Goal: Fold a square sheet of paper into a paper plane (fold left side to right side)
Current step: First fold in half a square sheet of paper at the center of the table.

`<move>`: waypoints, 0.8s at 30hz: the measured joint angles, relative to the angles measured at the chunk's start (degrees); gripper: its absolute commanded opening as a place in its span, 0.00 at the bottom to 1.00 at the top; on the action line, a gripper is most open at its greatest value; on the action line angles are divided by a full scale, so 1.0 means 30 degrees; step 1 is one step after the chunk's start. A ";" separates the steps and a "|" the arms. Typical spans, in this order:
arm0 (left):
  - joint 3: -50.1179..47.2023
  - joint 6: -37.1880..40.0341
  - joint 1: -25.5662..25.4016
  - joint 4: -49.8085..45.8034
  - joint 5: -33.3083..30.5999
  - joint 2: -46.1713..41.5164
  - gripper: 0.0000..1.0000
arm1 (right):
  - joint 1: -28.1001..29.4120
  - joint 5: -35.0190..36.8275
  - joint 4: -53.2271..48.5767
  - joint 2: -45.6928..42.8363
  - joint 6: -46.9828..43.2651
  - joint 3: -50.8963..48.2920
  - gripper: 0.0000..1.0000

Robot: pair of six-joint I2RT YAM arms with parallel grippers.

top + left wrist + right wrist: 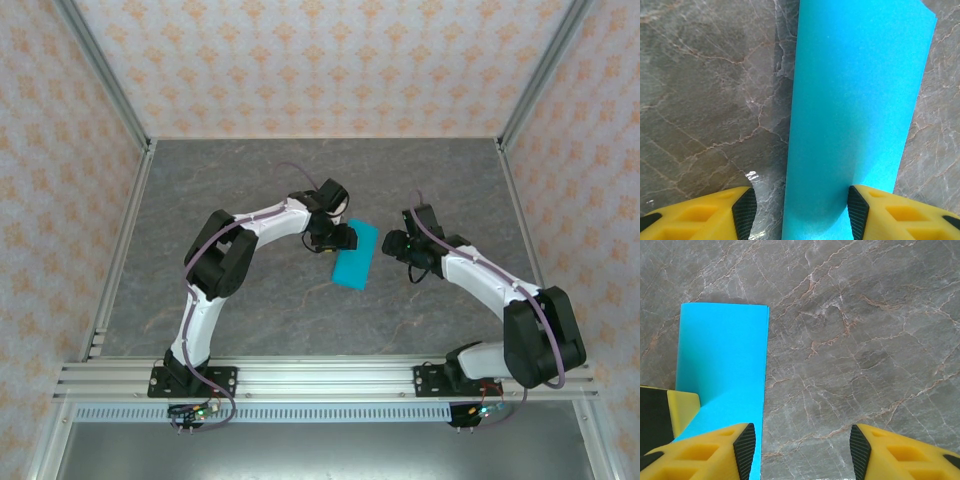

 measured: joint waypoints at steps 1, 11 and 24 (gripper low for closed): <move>0.0022 0.0007 0.0000 -0.0029 0.0000 0.0007 0.55 | 0.0000 0.0000 0.0000 0.0000 0.0000 0.0000 0.56; 0.0342 0.0138 -0.0124 -0.0393 -0.0321 0.0131 0.56 | 0.0000 -0.0452 0.0051 0.0000 0.0146 -0.0051 0.56; 0.0481 0.0131 -0.0124 -0.0525 -0.0328 0.0219 0.56 | 0.0233 -0.1566 0.1078 0.1042 0.0765 -0.0087 0.54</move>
